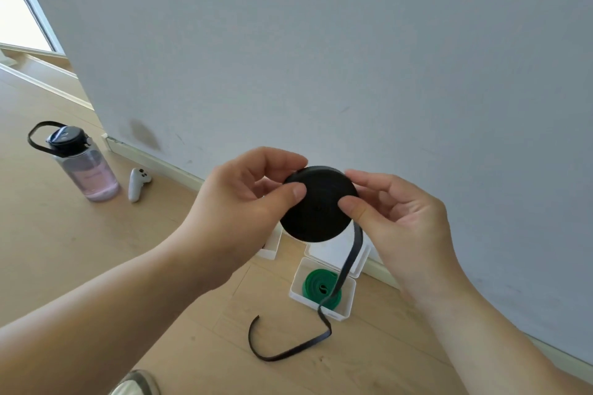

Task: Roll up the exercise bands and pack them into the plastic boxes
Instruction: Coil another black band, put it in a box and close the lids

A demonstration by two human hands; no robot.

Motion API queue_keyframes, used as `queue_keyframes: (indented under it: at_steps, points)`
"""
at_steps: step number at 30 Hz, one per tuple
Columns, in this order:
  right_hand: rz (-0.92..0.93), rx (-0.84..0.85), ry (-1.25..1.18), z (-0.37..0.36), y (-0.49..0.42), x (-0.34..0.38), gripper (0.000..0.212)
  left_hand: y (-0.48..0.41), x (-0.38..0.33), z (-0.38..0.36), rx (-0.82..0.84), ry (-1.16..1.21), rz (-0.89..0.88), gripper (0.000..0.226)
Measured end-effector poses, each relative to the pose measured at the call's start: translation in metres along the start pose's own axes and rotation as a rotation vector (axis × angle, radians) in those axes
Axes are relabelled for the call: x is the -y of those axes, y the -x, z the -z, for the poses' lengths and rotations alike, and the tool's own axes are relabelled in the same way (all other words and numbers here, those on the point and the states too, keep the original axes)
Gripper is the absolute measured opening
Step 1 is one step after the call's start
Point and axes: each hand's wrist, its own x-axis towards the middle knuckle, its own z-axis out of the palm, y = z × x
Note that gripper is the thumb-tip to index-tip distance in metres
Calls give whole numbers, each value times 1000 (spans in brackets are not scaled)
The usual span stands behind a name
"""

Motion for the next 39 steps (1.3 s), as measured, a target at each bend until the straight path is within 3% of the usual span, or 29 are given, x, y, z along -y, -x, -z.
queue_keyframes:
  at_steps: [2,6,10,14,18,20,23,25,29,31,34,39]
  points:
    - [-5,-1,-18,0,0,0,34,0,1,0,11,17,17,27]
    - [185,81,262,-2,4,-3,34,7,3,-2,89,-456,-165,33]
    - [279,148,333,-6,9,-8,33,10,8,-5,160,-586,-300,36]
    - [52,18,139,-2,7,-3,29,5,3,-5,80,-414,-114,30]
    - [10,-11,9,1,4,0,30,0,1,-1,12,-11,38,25]
    - [5,-23,-15,1,3,-2,29,0,-1,-1,11,56,75,24]
    - [54,0,109,0,3,-6,29,3,4,0,45,-264,-39,25]
    - [180,53,252,-2,4,-9,30,6,5,-2,70,-463,-176,28]
    - [340,133,372,-6,8,-13,31,6,12,-3,163,-624,-399,33]
    - [304,103,374,-6,9,-12,31,4,13,-1,162,-631,-386,34]
    - [107,37,259,-6,9,-6,27,3,10,-1,125,-577,-276,34]
    - [20,8,121,-2,3,-2,31,-1,4,3,-27,-256,-37,30]
